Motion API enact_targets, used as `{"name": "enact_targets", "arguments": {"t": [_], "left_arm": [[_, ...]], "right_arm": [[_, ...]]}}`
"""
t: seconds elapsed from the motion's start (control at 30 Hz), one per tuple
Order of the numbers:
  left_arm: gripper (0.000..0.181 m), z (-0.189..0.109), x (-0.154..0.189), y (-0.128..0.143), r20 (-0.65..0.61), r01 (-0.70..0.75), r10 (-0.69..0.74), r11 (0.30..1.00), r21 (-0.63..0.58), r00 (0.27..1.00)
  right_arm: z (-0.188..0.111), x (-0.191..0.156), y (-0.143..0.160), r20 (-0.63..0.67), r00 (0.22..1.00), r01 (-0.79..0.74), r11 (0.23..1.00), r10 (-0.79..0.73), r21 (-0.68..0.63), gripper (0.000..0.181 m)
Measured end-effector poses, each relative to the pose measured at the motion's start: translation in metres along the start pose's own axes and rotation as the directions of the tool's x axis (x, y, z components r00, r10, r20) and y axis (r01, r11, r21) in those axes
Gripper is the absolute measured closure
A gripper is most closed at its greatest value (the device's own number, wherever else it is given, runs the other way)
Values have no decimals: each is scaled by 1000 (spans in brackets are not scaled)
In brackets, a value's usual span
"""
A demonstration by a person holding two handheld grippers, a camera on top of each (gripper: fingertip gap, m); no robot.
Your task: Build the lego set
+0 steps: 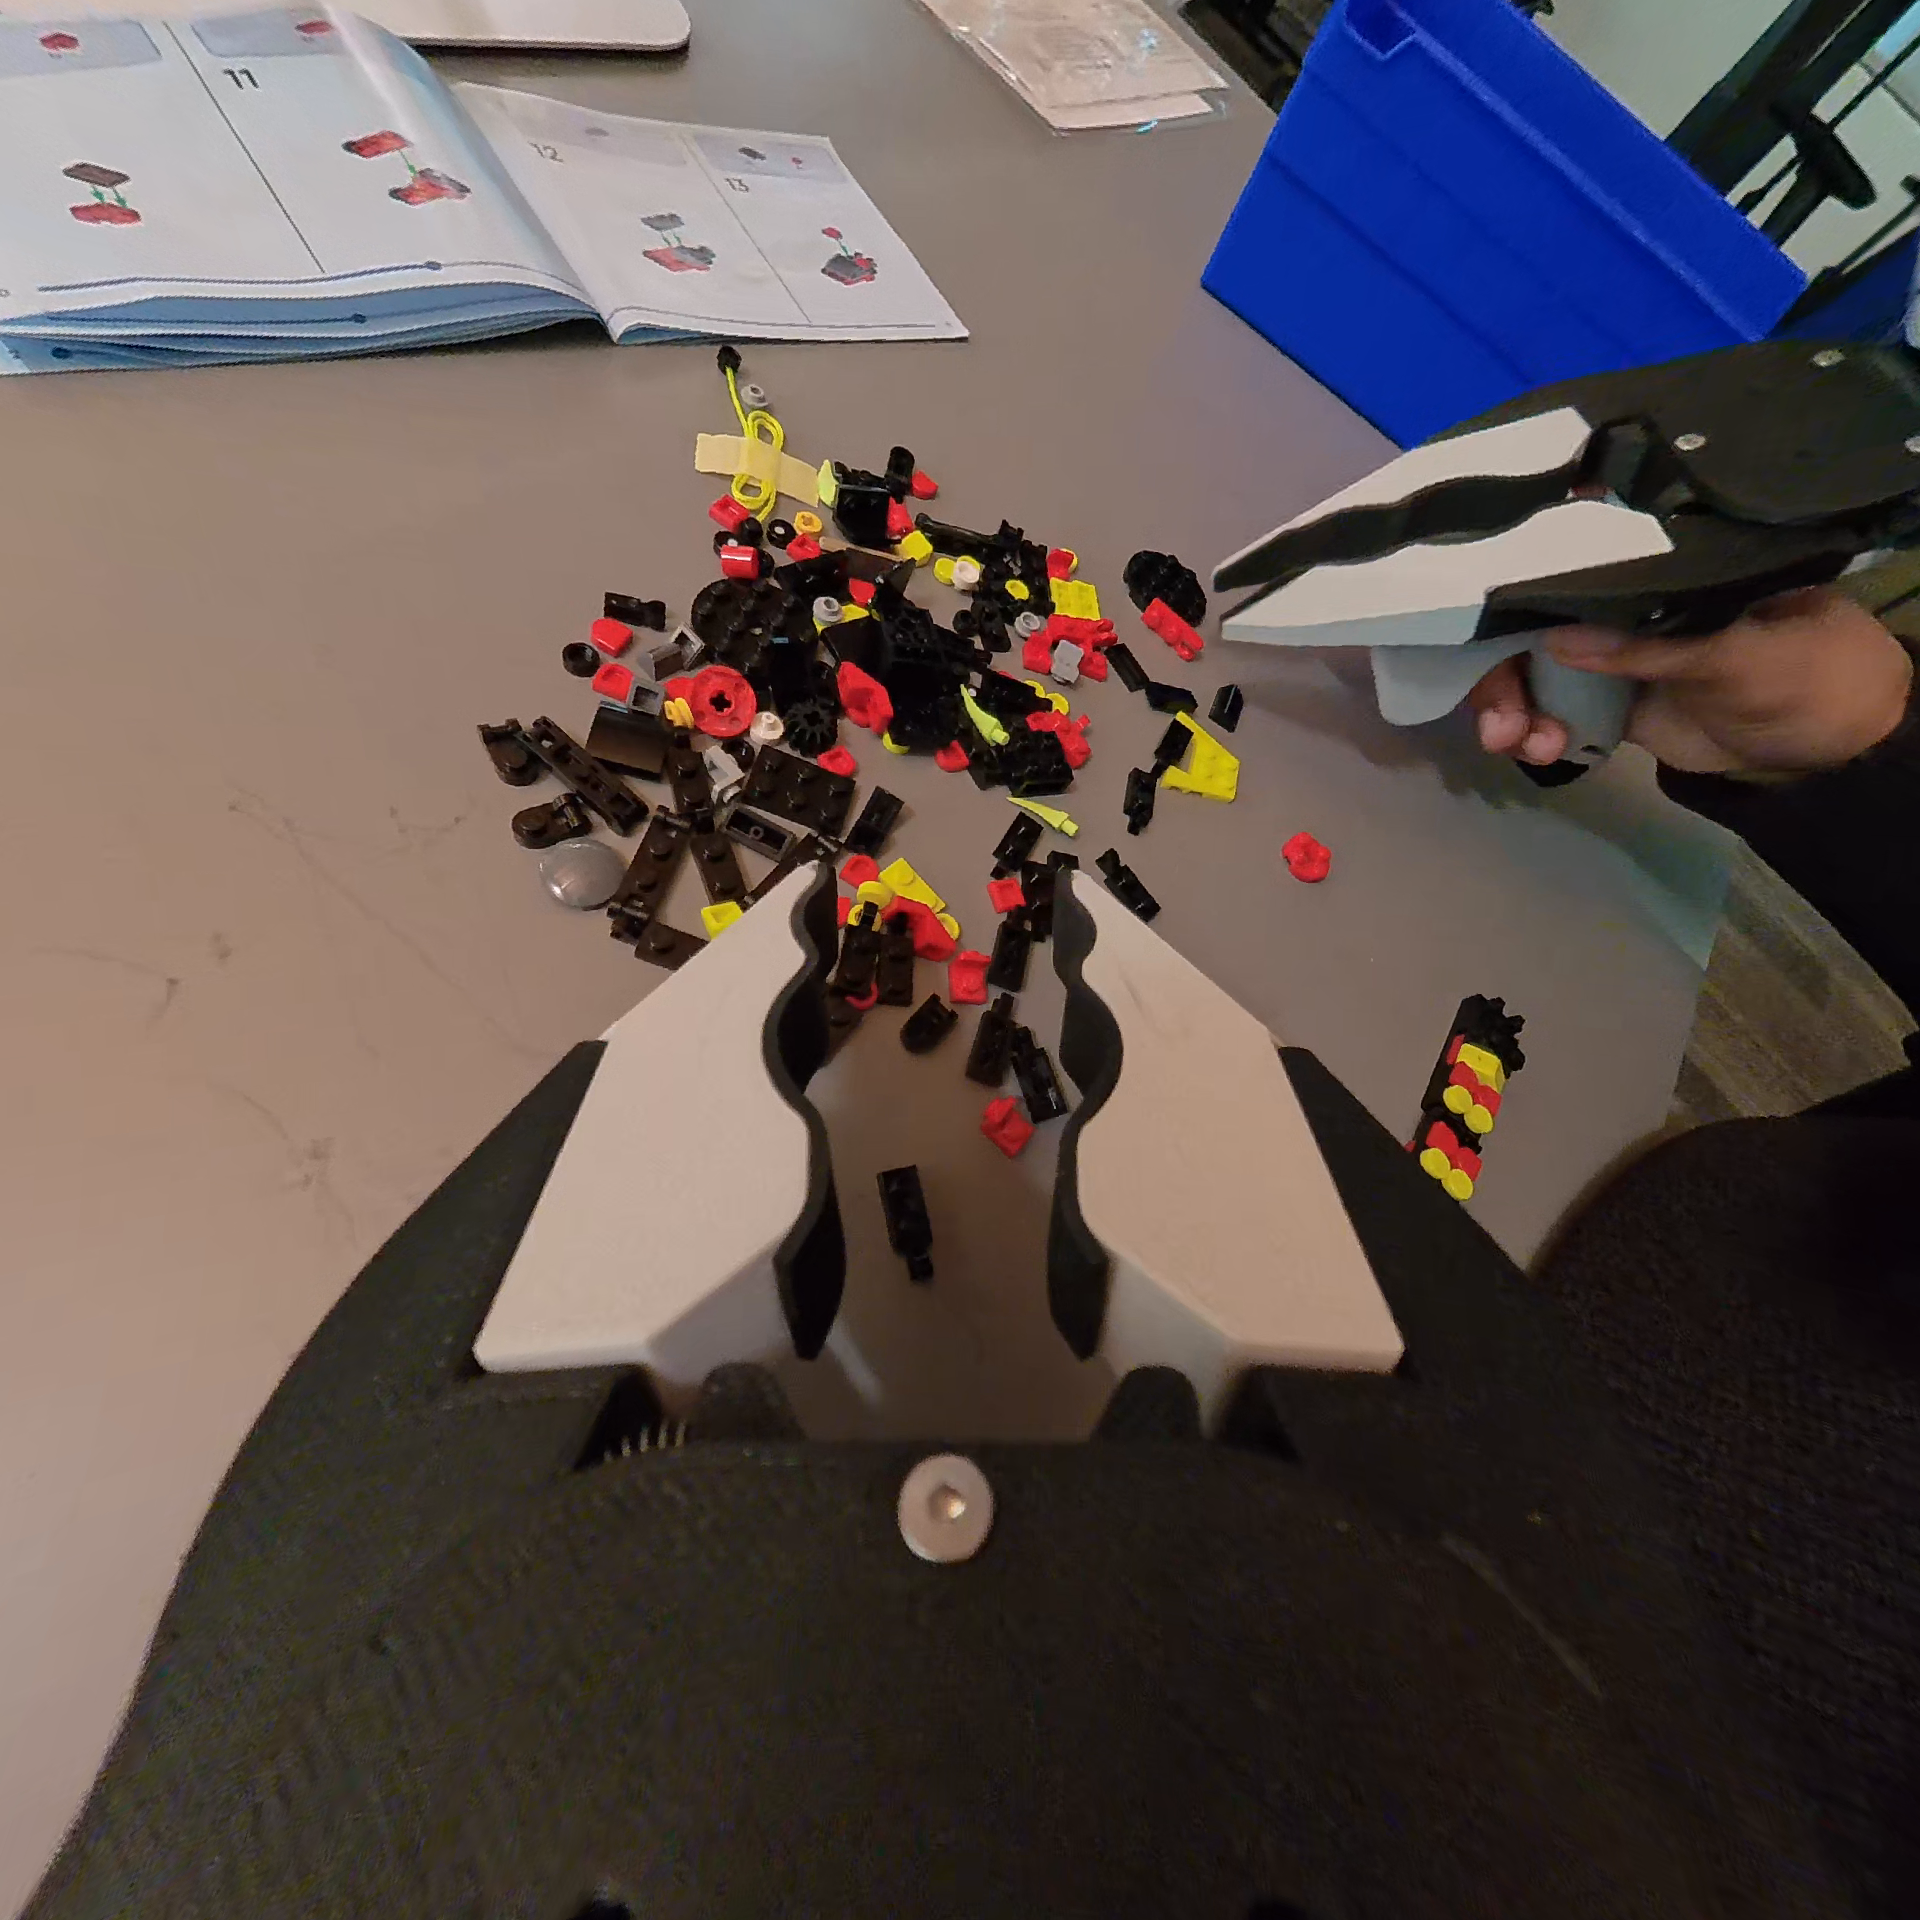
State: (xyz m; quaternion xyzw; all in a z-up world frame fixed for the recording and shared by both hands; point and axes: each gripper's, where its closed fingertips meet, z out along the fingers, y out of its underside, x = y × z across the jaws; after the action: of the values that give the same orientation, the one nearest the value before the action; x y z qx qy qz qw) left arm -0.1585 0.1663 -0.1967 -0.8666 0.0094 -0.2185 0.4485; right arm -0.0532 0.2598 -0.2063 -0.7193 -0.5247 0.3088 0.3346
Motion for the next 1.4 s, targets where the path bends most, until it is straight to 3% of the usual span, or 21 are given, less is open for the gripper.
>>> {"name": "enact_targets", "arguments": {"t": [0.27, 0.5, 0.67, 0.77, 0.87, 1.0, 1.2, 1.4], "left_arm": [[141, -1, 1, 0, 2, -7, 7, 1000, 1, 1000], [141, -1, 2, 0, -1, -11, 11, 1000, -1, 1000], [141, -1, 3, 1, -2, -17, 17, 1000, -1, 1000], [140, -2, 10, -1, -30, -34, 34, 999, 11, 999], [138, -4, 31, -7, -118, -86, 92, 995, 53, 989], [139, -6, 59, -6, -201, -209, 224, 974, 92, 954], [146, -6, 90, 12, -254, -436, 448, 894, 105, 857], [160, -9, 104, 17, -275, -513, 531, 847, 143, 801]], "right_arm": [[12, -10, 15, 27, 998, 60, 994, -58, -89, 170], [15, -13, 23, 77, 996, -34, 991, 44, -128, 171], [10, -16, 8, 102, 993, -55, 997, 60, -57, 175], [3, -29, -8, 193, 977, -100, 995, 94, 18, 175], [-9, -60, -26, 413, 891, -232, 971, 190, 54, 175], [-18, -100, -22, 626, 716, -322, 942, 308, -95, 175], [-25, -125, -15, 719, 577, -330, 916, 387, -228, 175], [-34, -133, -13, 760, 466, -351, 883, 453, -311, 174]]}}
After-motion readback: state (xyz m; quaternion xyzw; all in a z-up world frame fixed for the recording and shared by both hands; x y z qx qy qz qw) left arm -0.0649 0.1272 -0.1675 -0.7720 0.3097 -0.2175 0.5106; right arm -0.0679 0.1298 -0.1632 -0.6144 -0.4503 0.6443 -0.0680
